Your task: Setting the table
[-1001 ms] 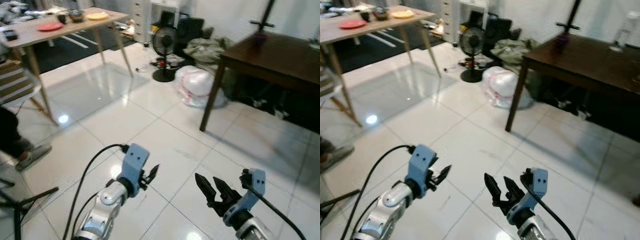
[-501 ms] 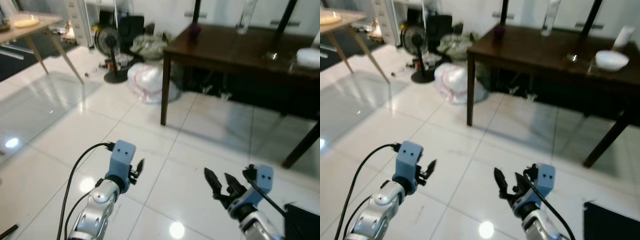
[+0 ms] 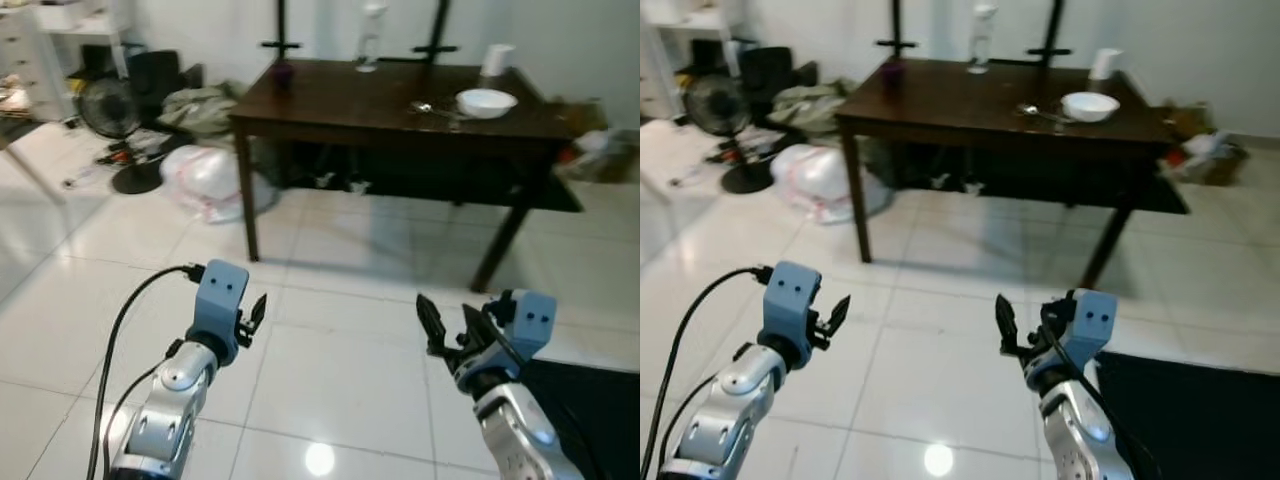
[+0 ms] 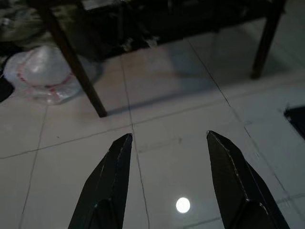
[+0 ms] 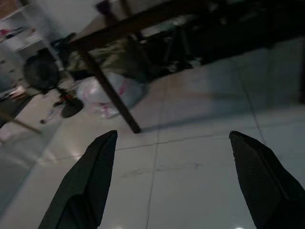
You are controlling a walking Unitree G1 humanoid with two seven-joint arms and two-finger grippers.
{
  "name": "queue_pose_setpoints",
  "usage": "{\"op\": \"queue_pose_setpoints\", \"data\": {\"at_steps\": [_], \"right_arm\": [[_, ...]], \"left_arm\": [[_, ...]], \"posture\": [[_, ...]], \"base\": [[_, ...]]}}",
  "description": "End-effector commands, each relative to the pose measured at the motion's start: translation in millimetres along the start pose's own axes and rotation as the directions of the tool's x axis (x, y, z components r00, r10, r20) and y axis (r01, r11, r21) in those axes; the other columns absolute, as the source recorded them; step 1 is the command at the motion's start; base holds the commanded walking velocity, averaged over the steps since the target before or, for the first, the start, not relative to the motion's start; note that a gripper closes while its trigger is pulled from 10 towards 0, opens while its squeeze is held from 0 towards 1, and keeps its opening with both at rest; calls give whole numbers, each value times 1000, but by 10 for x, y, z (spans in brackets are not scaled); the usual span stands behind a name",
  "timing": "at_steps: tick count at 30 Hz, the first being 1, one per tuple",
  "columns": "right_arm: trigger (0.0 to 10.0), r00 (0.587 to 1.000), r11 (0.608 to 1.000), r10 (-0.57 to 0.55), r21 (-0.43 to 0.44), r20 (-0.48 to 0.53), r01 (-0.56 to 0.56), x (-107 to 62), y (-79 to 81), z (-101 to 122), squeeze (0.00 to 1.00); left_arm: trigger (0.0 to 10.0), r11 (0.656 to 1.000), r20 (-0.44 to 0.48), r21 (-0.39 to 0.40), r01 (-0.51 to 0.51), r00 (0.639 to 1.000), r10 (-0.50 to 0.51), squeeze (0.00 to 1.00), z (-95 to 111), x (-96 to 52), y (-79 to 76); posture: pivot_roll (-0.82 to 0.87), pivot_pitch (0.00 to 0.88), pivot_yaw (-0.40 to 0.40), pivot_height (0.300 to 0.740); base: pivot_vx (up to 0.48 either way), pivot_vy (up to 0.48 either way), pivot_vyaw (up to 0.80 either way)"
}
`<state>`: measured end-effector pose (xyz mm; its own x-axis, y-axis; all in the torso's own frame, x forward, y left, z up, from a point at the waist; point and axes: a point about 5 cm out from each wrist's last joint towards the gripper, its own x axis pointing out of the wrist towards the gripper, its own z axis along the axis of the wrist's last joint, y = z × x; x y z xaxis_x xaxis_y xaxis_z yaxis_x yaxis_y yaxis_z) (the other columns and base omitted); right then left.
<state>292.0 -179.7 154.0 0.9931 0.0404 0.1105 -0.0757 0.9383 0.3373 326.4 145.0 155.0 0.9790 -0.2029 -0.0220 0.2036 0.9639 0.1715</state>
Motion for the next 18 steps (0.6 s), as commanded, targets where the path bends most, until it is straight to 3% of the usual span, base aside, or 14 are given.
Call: {"op": "queue_pose_setpoints", "data": {"at_steps": [1, 4, 9, 18], "right_arm": [[10000, 999, 998, -54, -12, 4, 54, -13, -86, -8, 0], [10000, 998, 998, -65, -26, 12, 65, -7, -95, 3, 0], [10000, 998, 978, -41, -200, 57, 51, 51, -3, 70, 0], [10000, 999, 978, -14, -209, 49, 24, 131, 42, 54, 0]], "left_arm": [[10000, 1000, -7, 15, -11, 1000, 11, 0, 2, -17, 0], [10000, 1000, -1, 16, -17, 1000, 17, 0, 20, -14, 3], [10000, 997, 19, -11, -72, 997, 72, 0, 52, -31, 81], [10000, 994, 10, -35, -107, 994, 107, 0, -16, -98, 78]], "posture": [[-30, 103, 119, 740], [-29, 103, 119, 740], [-18, 95, 113, 740], [19, 76, 76, 740]], "base": [[0, 0, -800], [0, 0, -800], [0, 0, -800], [0, 0, -800]]}}
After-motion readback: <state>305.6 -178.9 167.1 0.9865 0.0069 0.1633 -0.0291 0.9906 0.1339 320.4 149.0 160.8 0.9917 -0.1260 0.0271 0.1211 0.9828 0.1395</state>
